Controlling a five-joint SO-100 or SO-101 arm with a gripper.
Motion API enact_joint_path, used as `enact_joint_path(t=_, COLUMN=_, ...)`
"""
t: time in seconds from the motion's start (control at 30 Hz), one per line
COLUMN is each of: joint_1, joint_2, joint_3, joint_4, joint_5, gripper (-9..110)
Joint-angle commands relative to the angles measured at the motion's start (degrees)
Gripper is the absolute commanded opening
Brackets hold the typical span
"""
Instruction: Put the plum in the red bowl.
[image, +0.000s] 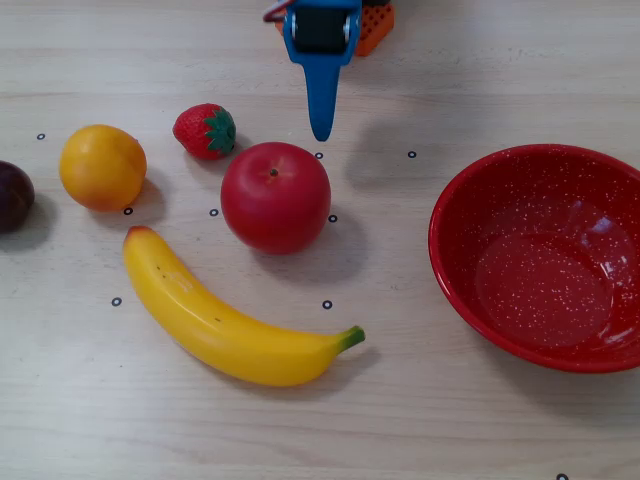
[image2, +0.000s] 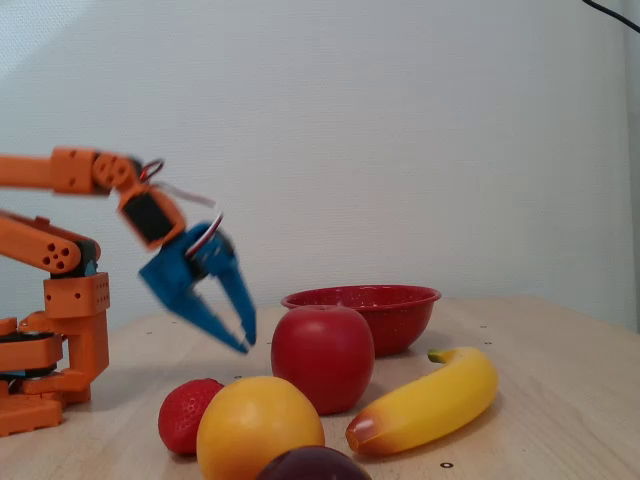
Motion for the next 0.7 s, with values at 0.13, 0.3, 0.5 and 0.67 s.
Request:
enact_joint_path(t=0.13, joint_1=-8.17, joint_2=-18.90, joint_3=-32.26, joint_4=14.68, joint_5=4.39, gripper=0)
enact_joint_path(t=0.3, joint_1=-12.22, joint_2=-34.72, joint_3=-55.72, joint_4=31.73, joint_5=9.67, gripper=3)
enact_joint_path(t=0.5, joint_1=-19.16, joint_2=-46.49, joint_3=-72.77, joint_4=40.25, joint_5=13.36, gripper=4)
enact_joint_path(t=0.67, joint_1=-24.61, joint_2=-52.29, joint_3=-78.57, joint_4=40.61, joint_5=22.32, gripper=2)
